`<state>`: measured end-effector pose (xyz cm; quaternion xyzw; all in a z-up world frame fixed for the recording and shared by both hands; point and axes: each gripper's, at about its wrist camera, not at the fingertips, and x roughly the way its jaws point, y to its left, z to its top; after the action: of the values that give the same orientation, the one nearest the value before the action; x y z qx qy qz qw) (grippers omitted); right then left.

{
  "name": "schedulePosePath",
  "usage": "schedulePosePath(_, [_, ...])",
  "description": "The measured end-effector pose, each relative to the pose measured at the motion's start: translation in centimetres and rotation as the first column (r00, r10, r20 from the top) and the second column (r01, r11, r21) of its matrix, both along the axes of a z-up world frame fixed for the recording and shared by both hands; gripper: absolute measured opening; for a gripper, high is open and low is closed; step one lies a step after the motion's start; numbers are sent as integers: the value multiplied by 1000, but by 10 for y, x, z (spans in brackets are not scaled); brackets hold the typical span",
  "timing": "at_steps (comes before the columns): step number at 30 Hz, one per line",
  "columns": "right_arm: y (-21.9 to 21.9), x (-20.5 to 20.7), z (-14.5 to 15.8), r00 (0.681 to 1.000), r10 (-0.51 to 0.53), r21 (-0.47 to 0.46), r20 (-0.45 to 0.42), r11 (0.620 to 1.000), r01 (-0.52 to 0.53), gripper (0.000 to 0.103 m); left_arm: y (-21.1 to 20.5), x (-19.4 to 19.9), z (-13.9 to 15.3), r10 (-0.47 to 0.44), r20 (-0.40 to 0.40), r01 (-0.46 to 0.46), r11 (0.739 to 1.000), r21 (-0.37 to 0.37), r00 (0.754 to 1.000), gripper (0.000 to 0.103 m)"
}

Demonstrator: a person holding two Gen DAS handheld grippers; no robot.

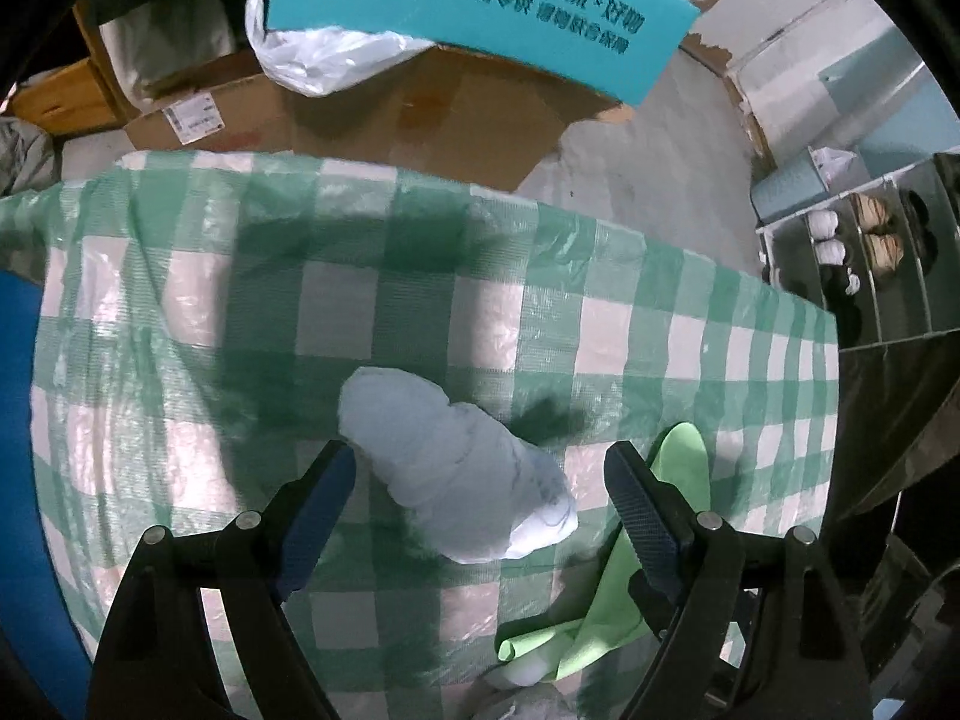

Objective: Organize soft objects
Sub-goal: 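Grasp the white sock bundle with the left tool while the right tool holds the cloth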

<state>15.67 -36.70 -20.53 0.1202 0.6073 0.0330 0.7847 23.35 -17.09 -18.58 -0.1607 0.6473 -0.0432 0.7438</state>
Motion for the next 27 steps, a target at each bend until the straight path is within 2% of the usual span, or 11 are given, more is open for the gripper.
schedulePosePath(4, [4,3,-5,1000,1,-24,-9,1000,-1,69,-3,-2,-9,-16,-23,16,1000,4,1000,84])
schedulePosePath(6, [7,5,-7,1000,4,-37,-14,999,-4,69,-3,-3,-12,-35,-25,35,999,11,999,72])
schedulePosePath(8, [9,6,-10,1000,5,-60,-18,998,-6,69,-4,-5,-13,-65,-22,65,998,19,998,66])
schedulePosePath(9, [10,7,-12,1000,6,-73,-21,997,-7,69,-5,-6,-12,-87,-11,87,996,32,996,59])
schedulePosePath(12, [14,10,-13,1000,10,-113,-12,994,-11,69,-7,-8,-11,-140,-9,140,989,54,990,55])
schedulePosePath(18, [28,12,-18,999,53,-233,-6,971,-53,73,-2,-18,-10,-163,0,163,985,61,987,54])
schedulePosePath(24, [28,13,-17,999,34,-221,-2,975,-34,73,5,-26,-8,-186,3,185,981,65,983,54])
schedulePosePath(27, [30,11,-16,999,31,-208,11,978,-28,68,7,-32,-7,-202,5,201,977,69,979,54])
